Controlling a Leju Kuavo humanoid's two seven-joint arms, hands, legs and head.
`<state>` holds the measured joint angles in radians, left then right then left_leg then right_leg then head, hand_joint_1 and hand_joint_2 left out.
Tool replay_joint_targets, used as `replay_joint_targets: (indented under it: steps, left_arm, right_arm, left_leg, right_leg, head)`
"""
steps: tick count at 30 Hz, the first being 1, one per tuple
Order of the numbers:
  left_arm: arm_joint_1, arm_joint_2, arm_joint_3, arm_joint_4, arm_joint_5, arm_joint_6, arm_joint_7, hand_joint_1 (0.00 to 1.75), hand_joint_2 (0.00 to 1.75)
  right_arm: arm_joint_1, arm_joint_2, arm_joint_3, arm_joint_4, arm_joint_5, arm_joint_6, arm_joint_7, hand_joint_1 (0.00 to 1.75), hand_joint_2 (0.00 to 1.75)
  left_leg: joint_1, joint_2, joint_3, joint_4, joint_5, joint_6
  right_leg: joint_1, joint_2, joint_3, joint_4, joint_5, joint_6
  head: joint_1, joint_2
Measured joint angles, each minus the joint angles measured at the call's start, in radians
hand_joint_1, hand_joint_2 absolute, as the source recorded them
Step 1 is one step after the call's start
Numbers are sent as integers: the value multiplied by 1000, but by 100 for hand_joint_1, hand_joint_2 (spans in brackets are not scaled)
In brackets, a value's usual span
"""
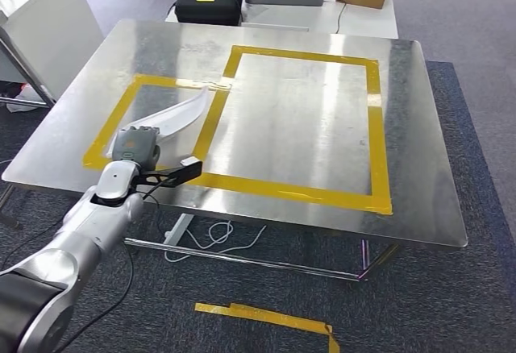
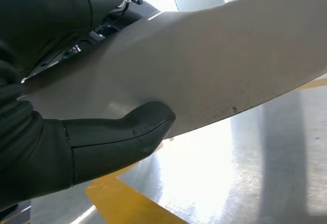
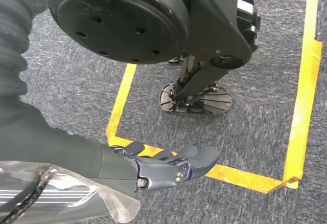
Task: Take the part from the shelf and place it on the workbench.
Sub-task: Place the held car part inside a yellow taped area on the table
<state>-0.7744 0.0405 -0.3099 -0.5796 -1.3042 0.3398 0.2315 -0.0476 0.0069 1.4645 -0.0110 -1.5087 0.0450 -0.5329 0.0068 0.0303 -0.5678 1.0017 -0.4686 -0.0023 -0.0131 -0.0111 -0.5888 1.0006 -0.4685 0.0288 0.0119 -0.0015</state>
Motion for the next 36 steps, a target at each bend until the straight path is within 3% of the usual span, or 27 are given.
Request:
replay_joint_targets:
  steps: [3, 7, 36]
  left_arm:
    - [0, 9, 9, 7, -2, -4, 7, 175, 175]
    - [0, 16, 19, 14, -4, -15, 12, 0, 175]
    - [0, 13, 45, 19, 3, -17, -18, 0, 175]
  right_arm:
    - [1, 0, 1, 0, 0, 0, 0, 0, 175]
    - [2, 0, 3, 1, 0, 0, -1, 0, 0]
    - [2, 0, 8, 2, 0, 0, -12, 0, 0]
  left_leg:
    - [0, 0, 0, 0, 0, 0]
    - [0, 0, 0, 0, 0, 0]
    - [0, 0, 0, 0, 0, 0]
  right_leg:
    - [0, 0, 0, 0, 0, 0]
    - [0, 0, 0, 0, 0, 0]
    - [0, 0, 0, 0, 0, 0]
  head:
    - [0, 0]
    - [0, 0]
    - [0, 0]
